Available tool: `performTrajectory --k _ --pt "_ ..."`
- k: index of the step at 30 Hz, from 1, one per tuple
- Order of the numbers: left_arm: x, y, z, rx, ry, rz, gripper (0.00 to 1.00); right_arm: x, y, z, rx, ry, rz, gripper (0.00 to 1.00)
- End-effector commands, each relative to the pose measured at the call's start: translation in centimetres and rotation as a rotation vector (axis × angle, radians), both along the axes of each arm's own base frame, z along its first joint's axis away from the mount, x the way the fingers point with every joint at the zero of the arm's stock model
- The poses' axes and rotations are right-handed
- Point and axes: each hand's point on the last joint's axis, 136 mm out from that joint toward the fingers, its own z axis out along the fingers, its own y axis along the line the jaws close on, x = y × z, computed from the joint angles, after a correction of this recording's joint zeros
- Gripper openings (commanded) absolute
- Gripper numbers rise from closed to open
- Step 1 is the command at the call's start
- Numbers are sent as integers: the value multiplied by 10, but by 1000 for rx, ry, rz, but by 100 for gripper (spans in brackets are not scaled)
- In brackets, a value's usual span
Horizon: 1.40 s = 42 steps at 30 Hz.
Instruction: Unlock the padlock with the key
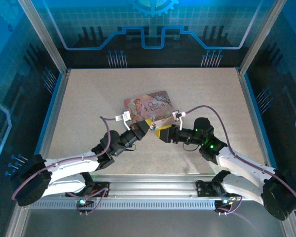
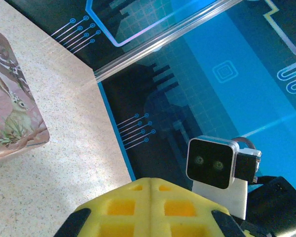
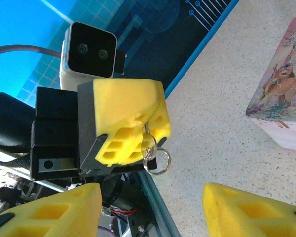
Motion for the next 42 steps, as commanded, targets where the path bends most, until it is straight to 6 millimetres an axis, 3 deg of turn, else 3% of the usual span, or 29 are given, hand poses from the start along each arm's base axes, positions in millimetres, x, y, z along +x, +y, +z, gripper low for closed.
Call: performTrajectory --k 1,10,22,30,42 --pt "-2 -5 27 -37 -87 -12 0 1 6 29 64 -52 19 56" --pt "-2 -9 26 -44 -84 -19 0 7 13 25 68 -17 19 51" --pt "-1 -10 22 -58 -71 -17 0 8 20 18 55 14 35 31" --pt "-1 -6 19 -64 -64 -5 0 10 16 13 47 29 8 16" --pt "-3 1 17 -57 -66 12 0 16 1 12 50 33 -50 8"
